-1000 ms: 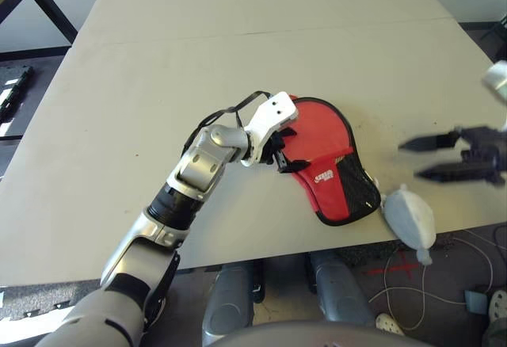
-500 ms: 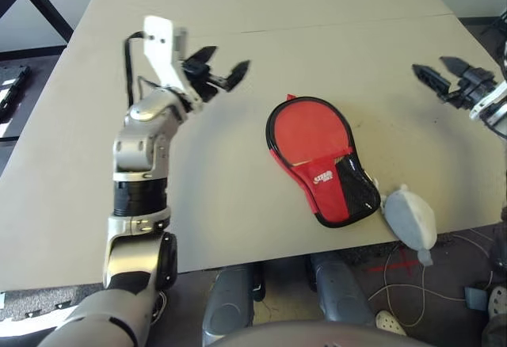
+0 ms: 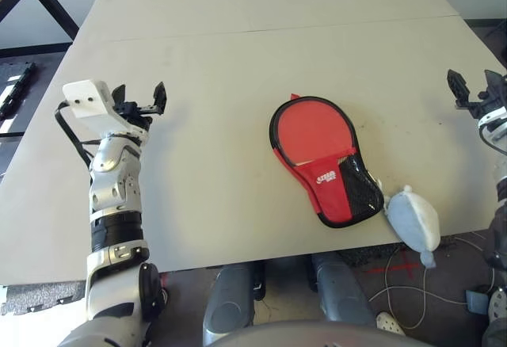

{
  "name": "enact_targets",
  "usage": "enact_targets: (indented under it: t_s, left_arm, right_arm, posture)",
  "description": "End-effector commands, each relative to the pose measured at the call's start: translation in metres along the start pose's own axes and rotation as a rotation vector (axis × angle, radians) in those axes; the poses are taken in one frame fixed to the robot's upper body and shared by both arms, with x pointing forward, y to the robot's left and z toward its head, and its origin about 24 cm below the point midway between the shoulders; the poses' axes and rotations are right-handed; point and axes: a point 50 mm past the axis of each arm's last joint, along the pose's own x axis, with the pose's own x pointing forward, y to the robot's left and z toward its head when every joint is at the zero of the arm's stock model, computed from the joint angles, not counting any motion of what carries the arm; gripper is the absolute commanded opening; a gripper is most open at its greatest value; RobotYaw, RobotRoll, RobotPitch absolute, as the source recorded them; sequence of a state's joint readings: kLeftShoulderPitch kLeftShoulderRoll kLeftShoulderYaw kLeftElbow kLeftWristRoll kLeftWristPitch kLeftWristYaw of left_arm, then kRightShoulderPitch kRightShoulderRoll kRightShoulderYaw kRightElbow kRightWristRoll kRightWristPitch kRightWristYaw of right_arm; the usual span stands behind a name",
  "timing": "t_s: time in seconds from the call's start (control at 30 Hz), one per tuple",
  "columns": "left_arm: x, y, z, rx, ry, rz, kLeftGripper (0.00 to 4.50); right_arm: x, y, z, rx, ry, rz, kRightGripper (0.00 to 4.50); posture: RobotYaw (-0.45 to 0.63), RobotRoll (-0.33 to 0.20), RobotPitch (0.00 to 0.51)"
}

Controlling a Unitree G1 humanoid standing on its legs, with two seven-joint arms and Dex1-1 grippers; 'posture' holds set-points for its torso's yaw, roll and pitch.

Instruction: Store the ping-pong paddle in its case and zip it.

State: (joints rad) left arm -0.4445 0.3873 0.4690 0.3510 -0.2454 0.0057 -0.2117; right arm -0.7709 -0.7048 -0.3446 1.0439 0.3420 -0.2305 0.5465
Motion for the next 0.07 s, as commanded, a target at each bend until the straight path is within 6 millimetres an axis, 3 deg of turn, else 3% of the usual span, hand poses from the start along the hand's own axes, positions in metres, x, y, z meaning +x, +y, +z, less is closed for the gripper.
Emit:
enact_targets:
  t_s: [0.03,0.07]
  left_arm:
    - [-0.0063,0.0088,-0.0109,0.0,0.032,0.043,4.5]
    - [-0.0063,0.0079,-0.0113,-0.001,0.033,0.043,4.5]
  right_arm:
    - [-0.0025,-0.0049,-0.0008,0.004,-0.001,-0.025,4.45]
    - [-0.0029,-0.0054,-0.0014,0.002,0.003,-0.027,4.45]
  posture:
    - [-0.11,0.0,0.219]
    - [-0.12,0.0,0.221]
